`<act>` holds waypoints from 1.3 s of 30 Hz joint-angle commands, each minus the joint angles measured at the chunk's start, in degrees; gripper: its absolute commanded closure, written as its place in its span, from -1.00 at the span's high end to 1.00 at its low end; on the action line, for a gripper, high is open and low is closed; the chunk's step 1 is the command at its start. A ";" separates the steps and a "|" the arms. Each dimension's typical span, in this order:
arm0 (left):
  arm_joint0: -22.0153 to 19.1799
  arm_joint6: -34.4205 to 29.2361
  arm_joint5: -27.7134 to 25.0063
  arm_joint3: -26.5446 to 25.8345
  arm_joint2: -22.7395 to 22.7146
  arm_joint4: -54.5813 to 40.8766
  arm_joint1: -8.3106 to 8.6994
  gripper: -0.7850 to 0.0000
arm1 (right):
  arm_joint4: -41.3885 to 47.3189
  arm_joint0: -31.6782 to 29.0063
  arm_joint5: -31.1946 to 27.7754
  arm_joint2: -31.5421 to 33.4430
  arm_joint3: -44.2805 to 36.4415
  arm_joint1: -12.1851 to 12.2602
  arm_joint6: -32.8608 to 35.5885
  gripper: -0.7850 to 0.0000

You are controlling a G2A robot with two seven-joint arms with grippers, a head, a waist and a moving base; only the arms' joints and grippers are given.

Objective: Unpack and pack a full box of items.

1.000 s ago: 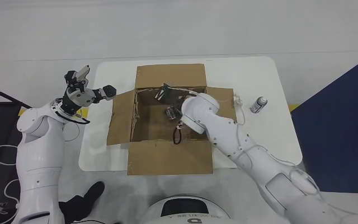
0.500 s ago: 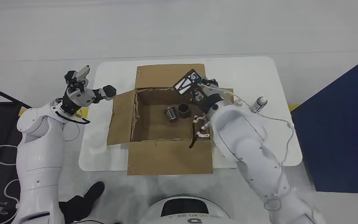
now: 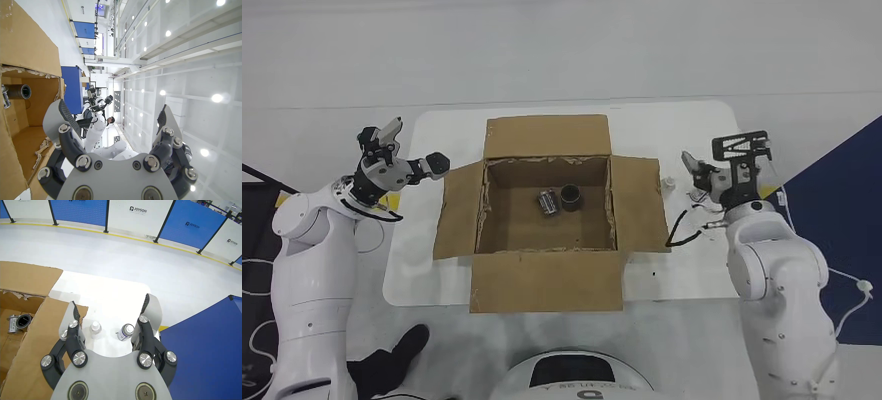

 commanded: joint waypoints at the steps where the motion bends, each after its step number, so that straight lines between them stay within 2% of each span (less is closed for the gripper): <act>1: 0.00 0.00 0.00 0.00 0.00 0.00 0.00 1.00 | -0.05 0.02 -0.01 -0.03 0.01 0.00 0.11 1.00; 6: 0.00 0.00 0.00 0.00 0.00 0.00 0.00 1.00 | -0.24 -0.03 -0.75 -0.35 0.74 0.03 0.01 1.00; 8: 0.00 0.00 0.00 0.00 0.00 0.00 0.00 1.00 | -0.72 1.41 -1.36 -0.71 4.97 0.07 -0.25 1.00; 11: 0.00 0.00 0.00 0.00 0.00 0.00 0.00 1.00 | -1.54 2.66 2.99 0.15 11.66 -0.09 -1.42 1.00; 16: 0.00 0.00 0.00 0.00 0.00 0.00 0.00 1.00 | 2.69 1.07 2.94 2.98 19.40 -0.10 -7.93 1.00; 20: 0.00 0.00 0.00 0.00 0.00 0.00 0.00 1.00 | 4.87 1.52 1.04 4.89 23.78 0.09 -9.31 1.00; 32: 0.00 0.00 0.00 0.00 0.00 0.00 0.00 1.00 | 4.31 11.52 -1.74 1.63 40.07 0.15 -11.37 0.96; 34: 0.00 0.00 0.00 0.00 0.00 0.00 0.00 1.00 | 5.03 12.29 -3.05 1.55 41.28 0.20 -11.99 0.69; 35: 0.00 0.00 0.00 0.00 0.00 0.00 0.00 1.00 | 5.08 12.51 -3.32 1.69 41.68 0.25 -12.17 0.36; 39: 0.00 0.00 0.00 0.00 0.00 0.00 0.00 1.00 | 4.86 12.85 -4.43 1.84 42.52 0.45 -11.92 -0.54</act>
